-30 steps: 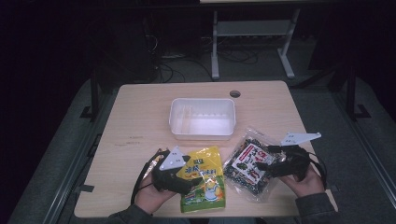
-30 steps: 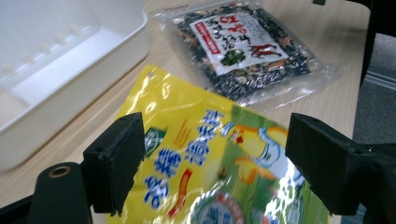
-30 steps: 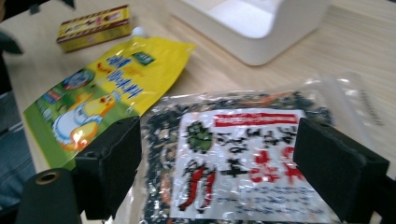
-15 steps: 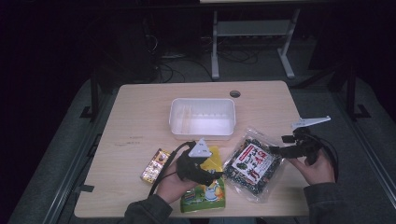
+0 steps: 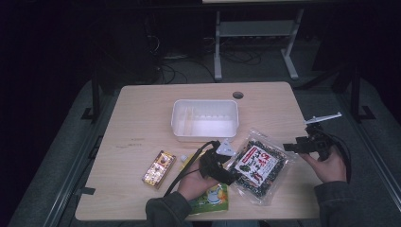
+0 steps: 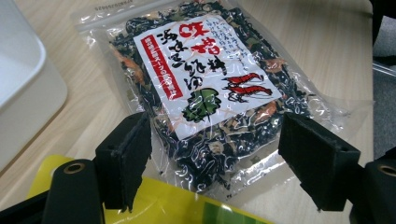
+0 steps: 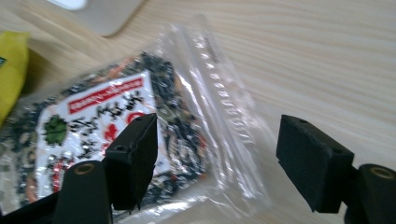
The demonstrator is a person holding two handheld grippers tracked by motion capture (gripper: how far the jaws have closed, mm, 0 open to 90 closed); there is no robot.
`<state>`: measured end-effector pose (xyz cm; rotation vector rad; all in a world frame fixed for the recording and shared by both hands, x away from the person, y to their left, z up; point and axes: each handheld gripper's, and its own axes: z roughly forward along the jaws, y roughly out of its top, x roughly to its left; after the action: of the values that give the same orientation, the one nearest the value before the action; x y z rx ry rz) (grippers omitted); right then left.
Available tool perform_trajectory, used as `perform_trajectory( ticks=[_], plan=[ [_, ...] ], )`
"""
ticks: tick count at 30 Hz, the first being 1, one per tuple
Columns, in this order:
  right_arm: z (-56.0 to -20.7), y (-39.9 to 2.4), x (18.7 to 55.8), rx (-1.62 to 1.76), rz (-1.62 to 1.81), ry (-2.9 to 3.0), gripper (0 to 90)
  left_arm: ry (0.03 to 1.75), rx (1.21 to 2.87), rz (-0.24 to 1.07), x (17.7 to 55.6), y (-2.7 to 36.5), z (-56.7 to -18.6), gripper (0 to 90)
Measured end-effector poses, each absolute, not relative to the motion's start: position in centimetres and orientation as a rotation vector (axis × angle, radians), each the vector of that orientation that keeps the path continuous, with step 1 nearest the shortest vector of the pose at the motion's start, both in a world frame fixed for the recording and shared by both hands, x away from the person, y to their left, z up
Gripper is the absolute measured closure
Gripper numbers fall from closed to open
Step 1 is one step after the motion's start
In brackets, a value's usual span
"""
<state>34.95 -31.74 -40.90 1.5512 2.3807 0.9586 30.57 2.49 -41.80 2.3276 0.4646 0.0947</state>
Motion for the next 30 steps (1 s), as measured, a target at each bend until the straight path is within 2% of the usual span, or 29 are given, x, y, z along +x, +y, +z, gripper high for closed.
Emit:
perform_trajectory(
  ticks=[8,15,20,24,25,26,27,28,30],
  plan=[
    [-42.6,-33.9,35.3,1.699,0.941,2.363,31.3,0.473,2.385,0.074,31.0,1.5,-43.1,21.0],
    [-44.1,-34.9,35.3,1.759,0.956,2.367,40.5,0.472,2.410,0.083,31.1,1.1,-43.7,21.0],
    [-44.9,-35.3,35.4,1.776,0.967,2.383,54.9,0.472,2.433,0.079,31.5,0.9,-44.2,21.1],
    [-45.2,-35.5,35.5,1.800,0.993,2.378,70.8,0.484,2.438,0.067,31.5,0.6,-44.6,21.0],
    [-45.2,-35.5,35.5,1.800,0.993,2.378,70.8,0.481,2.442,0.066,31.5,0.5,-44.7,21.0],
    [-45.4,-35.6,35.5,1.799,1.008,2.383,78.5,0.476,2.452,0.067,31.5,0.4,-44.8,21.0],
    [-45.4,-35.6,35.5,1.799,1.008,2.383,78.5,0.476,2.452,0.067,31.5,0.4,-44.8,21.0],
    [-45.4,-35.7,35.4,1.801,1.021,2.377,84.7,0.475,2.455,0.068,31.6,0.4,-44.8,21.0],
    [-45.4,-35.8,35.3,1.801,1.038,2.370,86.7,0.483,2.441,0.066,31.7,0.4,-44.9,21.1]
  ],
)
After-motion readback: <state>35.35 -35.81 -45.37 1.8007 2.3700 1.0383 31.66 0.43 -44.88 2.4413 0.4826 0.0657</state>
